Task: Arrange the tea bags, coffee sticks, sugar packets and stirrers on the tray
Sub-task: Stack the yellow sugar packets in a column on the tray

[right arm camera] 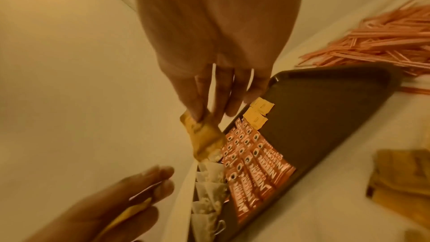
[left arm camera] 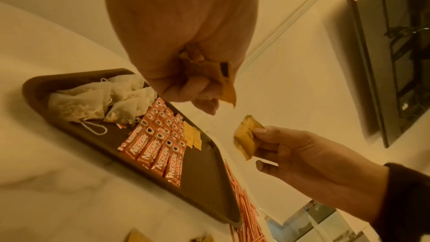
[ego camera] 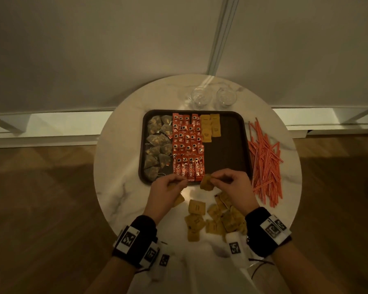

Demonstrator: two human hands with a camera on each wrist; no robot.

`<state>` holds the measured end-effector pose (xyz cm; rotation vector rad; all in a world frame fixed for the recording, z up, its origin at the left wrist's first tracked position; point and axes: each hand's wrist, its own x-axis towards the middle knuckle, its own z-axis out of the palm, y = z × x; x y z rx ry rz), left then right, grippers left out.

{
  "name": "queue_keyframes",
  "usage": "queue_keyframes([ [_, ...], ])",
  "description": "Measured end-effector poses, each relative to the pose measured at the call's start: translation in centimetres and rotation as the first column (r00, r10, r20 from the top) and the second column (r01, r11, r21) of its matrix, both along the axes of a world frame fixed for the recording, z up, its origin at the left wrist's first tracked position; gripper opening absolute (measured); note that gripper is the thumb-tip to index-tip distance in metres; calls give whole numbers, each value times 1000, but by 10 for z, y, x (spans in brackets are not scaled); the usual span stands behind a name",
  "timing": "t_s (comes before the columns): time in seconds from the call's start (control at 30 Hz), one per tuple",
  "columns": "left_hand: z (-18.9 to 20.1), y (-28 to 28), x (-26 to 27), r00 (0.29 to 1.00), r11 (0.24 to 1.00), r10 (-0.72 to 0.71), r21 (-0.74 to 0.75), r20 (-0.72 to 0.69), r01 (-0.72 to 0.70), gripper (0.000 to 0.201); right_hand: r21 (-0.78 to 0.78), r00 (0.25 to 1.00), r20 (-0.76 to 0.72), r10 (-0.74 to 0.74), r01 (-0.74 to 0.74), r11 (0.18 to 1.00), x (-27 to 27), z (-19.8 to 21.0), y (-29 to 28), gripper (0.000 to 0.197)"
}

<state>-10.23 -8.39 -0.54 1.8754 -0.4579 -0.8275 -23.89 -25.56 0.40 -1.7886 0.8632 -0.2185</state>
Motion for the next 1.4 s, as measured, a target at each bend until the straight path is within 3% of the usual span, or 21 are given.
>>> queue_keyframes([
  [0.33, -22, -3, 5, 969, 993, 63, 115, -237, -37, 12, 38, 998, -27, -53, 54, 998, 22, -17, -47, 8],
  [0.6, -33, -32, 20, 934, 996, 84, 55, -347, -69, 13, -8, 992, -56, -110, 109, 994, 57, -35, -99, 9],
  [0.83, -37, -56, 39, 933, 997, 74, 9, -352, -76, 21, -87, 973, -217, -79, 61, 994, 94, -68, -153, 3],
  [0.97, -43, -58, 44, 922, 997, 78, 14, -380, -78, 20, -126, 951, -306, -36, -3, 992, 108, -84, -169, 11],
  [1.17, -57, -52, 41, 917, 996, 86, 46, -390, -73, 22, -153, 935, -353, 37, -97, 983, 126, -100, -176, 15],
  [1.4, -68, -37, 29, 908, 997, 67, 67, -414, -43, 24, -311, 921, -389, 12, -144, 939, 138, -112, -183, 10],
])
